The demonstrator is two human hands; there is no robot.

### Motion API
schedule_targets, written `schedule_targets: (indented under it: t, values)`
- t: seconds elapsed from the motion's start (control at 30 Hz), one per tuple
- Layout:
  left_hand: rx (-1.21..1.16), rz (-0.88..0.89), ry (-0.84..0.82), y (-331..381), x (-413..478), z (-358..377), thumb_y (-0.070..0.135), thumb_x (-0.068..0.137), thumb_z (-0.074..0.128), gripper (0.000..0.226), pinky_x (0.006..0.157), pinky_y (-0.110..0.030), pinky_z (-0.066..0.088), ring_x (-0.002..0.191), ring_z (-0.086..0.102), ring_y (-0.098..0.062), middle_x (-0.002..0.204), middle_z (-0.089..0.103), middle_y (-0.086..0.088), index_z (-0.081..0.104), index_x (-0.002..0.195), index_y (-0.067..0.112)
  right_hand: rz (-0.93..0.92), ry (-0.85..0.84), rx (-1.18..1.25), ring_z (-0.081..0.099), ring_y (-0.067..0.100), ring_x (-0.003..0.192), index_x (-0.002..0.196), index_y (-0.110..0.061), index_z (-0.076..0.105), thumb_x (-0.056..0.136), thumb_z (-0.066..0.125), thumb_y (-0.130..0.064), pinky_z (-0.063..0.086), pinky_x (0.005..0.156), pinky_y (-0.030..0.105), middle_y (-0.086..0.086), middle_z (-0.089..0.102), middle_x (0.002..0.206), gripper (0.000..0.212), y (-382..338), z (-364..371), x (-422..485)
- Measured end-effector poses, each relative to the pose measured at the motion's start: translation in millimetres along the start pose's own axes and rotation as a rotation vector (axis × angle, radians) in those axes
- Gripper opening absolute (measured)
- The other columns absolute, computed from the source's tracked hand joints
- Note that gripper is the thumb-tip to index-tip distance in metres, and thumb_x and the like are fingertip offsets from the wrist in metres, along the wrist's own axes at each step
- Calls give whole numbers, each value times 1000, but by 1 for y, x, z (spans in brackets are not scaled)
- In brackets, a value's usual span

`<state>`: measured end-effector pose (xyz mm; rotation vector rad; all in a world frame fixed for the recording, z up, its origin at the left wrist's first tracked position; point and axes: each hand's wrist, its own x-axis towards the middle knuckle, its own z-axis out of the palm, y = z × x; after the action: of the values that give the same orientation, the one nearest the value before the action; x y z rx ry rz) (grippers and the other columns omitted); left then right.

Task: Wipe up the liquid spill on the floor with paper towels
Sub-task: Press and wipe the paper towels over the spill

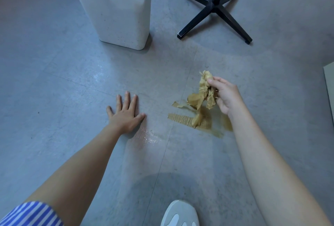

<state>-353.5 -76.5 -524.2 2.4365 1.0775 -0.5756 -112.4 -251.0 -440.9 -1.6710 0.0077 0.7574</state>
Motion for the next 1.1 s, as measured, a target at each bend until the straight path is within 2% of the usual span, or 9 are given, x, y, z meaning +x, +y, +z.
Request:
schedule_targets:
  t: [0.1, 0.17, 0.23, 0.3, 0.5, 0.67, 0.83, 0.97, 1.1]
  values:
    - [7, 1, 2, 0, 1, 1, 61, 95, 26, 75, 113, -59, -2, 145, -23, -23, 157, -27, 5, -16, 151, 32, -134, 38, -457, 62, 15, 87, 100, -19, 71, 84, 68, -18, 48, 81, 29, -2, 68, 91, 16, 16, -15, -1]
    - [16, 0, 8, 0, 1, 2, 61, 94, 26, 76, 112, -59, -2, 145, -23, -24, 156, -28, 5, -17, 150, 32, -182, -81, -984, 54, 20, 118, 123, -23, 62, 85, 65, -35, 42, 100, 34, 3, 59, 128, 40, 39, -22, 1]
    - [17, -1, 12, 1, 1, 3, 61, 94, 26, 76, 112, -59, -2, 145, -23, -24, 156, -28, 5, -17, 150, 32, -167, -272, -1278, 15, 25, 146, 148, -23, 30, 85, 61, -49, 22, 116, 47, 4, 14, 159, 75, 65, -24, -4]
    - [16, -3, 10, 1, 1, 3, 61, 94, 27, 76, 112, -59, -2, 145, -23, -24, 156, -28, 5, -16, 150, 32, -191, -315, -1369, -12, 20, 147, 152, -26, 0, 86, 59, -52, 10, 115, 54, -2, -16, 159, 92, 86, -22, -11]
    - [25, -9, 6, 2, 0, 2, 61, 94, 27, 77, 112, -60, -1, 145, -22, -24, 157, -27, 5, -16, 150, 32, -406, -97, -1448, 20, 26, 143, 151, -21, 19, 96, 51, -27, 37, 107, 44, 5, 14, 159, 63, 97, -20, -12]
    - [15, -12, 0, 5, -1, -1, 61, 94, 29, 77, 112, -60, -1, 145, -22, -24, 157, -26, 4, -15, 150, 32, -479, 57, -1488, 54, 30, 111, 133, -14, 46, 89, 50, -12, 47, 83, 37, 9, 56, 125, 44, 92, -8, -19]
    - [13, -10, 2, 4, -2, -1, 62, 93, 30, 78, 112, -60, -1, 145, -22, -24, 157, -26, 4, -14, 151, 32, -130, 186, -850, 62, 29, 76, 93, -17, 61, 79, 57, -22, 53, 67, 35, 5, 65, 84, 16, 68, 3, -27]
    - [7, -5, 2, 4, -2, -2, 61, 93, 31, 78, 112, -60, 0, 146, -21, -24, 157, -25, 5, -13, 151, 32, 212, 2, -100, 57, 24, 47, 75, -8, 61, 84, 59, -10, 52, 43, 32, 12, 60, 67, 10, 47, -2, -28]
    - [10, 0, -4, 3, -3, -4, 61, 94, 31, 77, 112, -60, 0, 146, -20, -24, 158, -25, 5, -13, 151, 32, 125, 187, -675, 62, 24, 71, 77, -17, 63, 83, 56, -28, 55, 65, 34, 1, 64, 80, 15, 56, -27, -15]
